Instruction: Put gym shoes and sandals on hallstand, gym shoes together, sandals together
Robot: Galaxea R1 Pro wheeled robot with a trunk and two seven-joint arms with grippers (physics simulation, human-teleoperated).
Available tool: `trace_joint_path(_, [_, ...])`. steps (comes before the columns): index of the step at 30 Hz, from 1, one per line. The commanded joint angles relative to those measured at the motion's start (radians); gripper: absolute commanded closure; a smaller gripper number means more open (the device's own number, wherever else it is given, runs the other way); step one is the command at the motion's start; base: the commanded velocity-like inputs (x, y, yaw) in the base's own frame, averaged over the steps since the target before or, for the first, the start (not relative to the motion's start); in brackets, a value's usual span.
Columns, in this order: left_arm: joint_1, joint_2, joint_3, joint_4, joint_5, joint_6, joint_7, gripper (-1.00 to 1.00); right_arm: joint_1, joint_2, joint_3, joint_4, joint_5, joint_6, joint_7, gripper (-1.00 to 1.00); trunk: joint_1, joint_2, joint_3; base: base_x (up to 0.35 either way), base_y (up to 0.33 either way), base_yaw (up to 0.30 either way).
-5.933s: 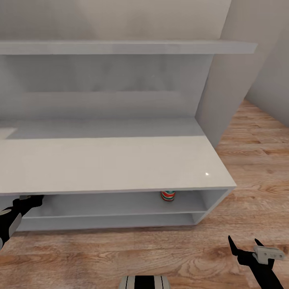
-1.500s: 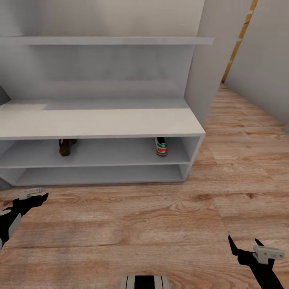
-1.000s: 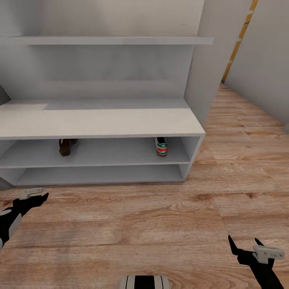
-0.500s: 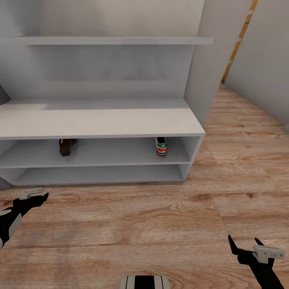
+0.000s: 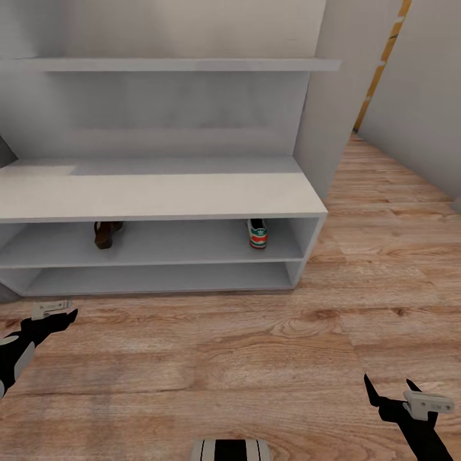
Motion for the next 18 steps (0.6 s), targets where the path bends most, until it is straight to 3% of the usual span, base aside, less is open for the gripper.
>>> trace_joint_path(1, [0.0, 0.0, 0.0, 0.001, 0.0, -0.001, 0.0, -1.0, 0.0, 0.0, 0.0, 0.0, 0.0, 0.0, -0.001, -1.0, 0.0, 0.0, 0.0, 0.0, 0.0, 0.0])
trace_joint_path(18, [0.0, 0.0, 0.0, 0.006, 0.001, -0.004, 0.0, -1.0, 0.004, -0.004, -0.019, 0.007, -0.003, -0.014, 0.006, -1.0, 0.0, 0.0, 0.0, 0.0, 0.0, 0.0])
